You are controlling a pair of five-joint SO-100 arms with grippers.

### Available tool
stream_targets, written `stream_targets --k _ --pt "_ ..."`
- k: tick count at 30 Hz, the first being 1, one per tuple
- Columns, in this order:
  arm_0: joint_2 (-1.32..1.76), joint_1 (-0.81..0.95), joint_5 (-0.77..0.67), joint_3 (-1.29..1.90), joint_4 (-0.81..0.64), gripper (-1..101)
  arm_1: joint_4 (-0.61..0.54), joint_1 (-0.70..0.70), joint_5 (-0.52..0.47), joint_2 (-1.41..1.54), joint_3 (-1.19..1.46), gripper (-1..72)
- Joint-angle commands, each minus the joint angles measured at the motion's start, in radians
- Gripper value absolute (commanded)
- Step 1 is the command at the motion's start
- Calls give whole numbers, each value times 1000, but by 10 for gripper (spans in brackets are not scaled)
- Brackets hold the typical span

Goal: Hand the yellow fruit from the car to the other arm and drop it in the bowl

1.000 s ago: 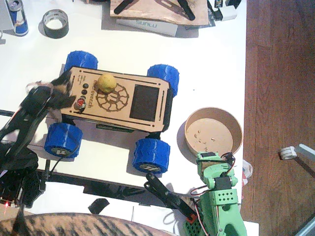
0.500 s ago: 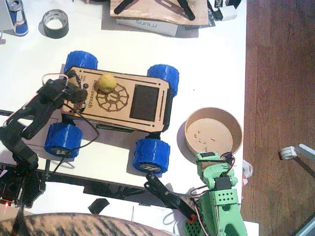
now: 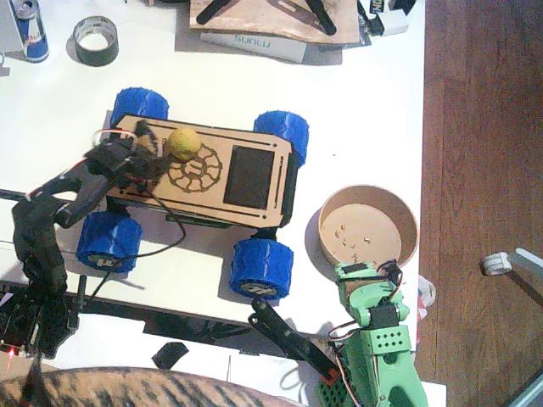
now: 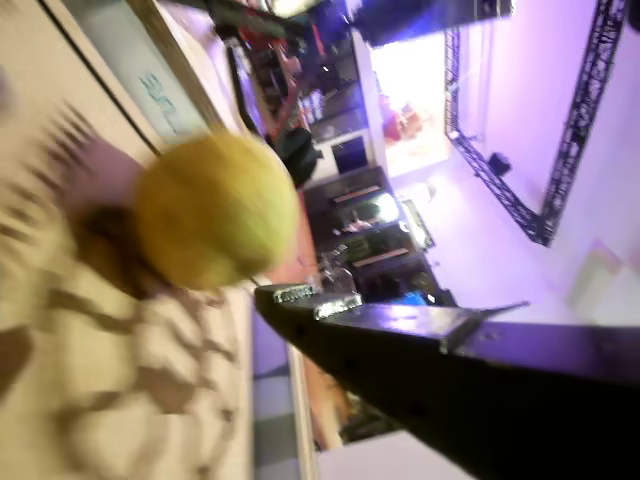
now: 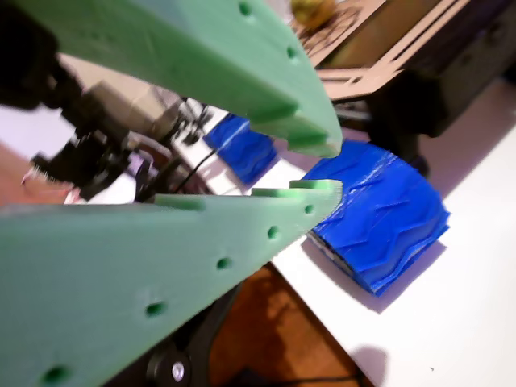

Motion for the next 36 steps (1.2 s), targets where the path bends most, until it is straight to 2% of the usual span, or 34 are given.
stream_targets --k 1,9,14,36 --pt "-14 49 -14 -110 8 453 9 -5 -29 9 -52 1" --pt "-64 143 -84 -152 -31 452 26 0 -95 9 -38 1" --pt "-95 150 -95 -152 -58 451 21 -31 -80 9 -34 1" --pt "-69 25 -84 -152 -95 446 32 -9 -84 9 -35 1"
